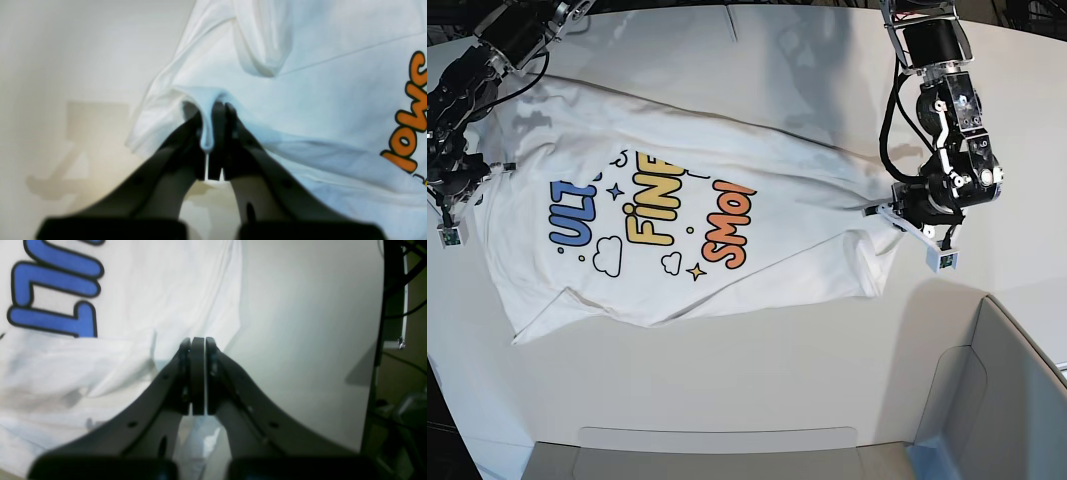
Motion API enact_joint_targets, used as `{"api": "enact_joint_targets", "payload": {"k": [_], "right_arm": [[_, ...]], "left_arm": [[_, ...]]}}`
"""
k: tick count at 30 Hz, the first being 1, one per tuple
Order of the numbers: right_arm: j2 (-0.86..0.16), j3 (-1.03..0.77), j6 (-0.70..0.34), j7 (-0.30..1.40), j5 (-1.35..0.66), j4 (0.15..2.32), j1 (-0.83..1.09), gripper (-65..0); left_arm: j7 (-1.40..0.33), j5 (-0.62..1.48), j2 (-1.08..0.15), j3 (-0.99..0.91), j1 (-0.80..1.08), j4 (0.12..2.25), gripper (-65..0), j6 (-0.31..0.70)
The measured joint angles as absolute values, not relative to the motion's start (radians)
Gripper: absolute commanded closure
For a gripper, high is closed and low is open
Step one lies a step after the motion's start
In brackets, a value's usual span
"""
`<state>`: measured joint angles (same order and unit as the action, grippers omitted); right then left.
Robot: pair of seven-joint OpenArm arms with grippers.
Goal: Layout the t-shirt on the table in an organized manner, then fold the t-shirt properly
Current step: 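Lift the shirt edge with the right gripper and fold it over the print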
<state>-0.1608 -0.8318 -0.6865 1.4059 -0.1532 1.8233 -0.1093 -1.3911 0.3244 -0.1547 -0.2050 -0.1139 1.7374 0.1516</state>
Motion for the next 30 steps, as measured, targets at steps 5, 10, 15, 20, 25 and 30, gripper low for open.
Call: {"api": "enact_joint_targets", "payload": {"k": [5,10,15,20,25,30], "right_arm": [[-0.162,-0.729,-0.686,1.406,-0.14,1.823,-0.107,0.0],[-0.16,-0.694,-0.686,1.399,-0.15,1.824,-0.073,0.0],[-0.166,-0.698,-0.686,1.407,-0.138,1.824,-0.03,-12.3],[-0.157,-0.833,-0.686,1.4,-0.149,1.824,-0.03,-20.6],[-0.168,-0.871,-0.686,1.41,-0.14,1.821,-0.045,-20.3],[-0.169,-0.771,-0.686,1.405,-0.143,1.755,-0.05,-20.3]], "left_arm": [[-1.402,0.315,-0.158,-0.212,-0.117,1.734,0.0,0.152],[-1.402,0.317,-0.155,-0.209,-0.116,1.734,0.0,0.152],[-1.402,0.317,-0.155,-0.209,-0.111,1.734,0.0,0.151],[-1.401,0.317,-0.155,-0.209,-0.102,1.734,0.0,0.151],[-1.402,0.318,-0.155,-0.209,-0.096,1.734,0.0,0.155],[-1.402,0.315,-0.155,-0.209,-0.092,1.734,0.0,0.155]]}}
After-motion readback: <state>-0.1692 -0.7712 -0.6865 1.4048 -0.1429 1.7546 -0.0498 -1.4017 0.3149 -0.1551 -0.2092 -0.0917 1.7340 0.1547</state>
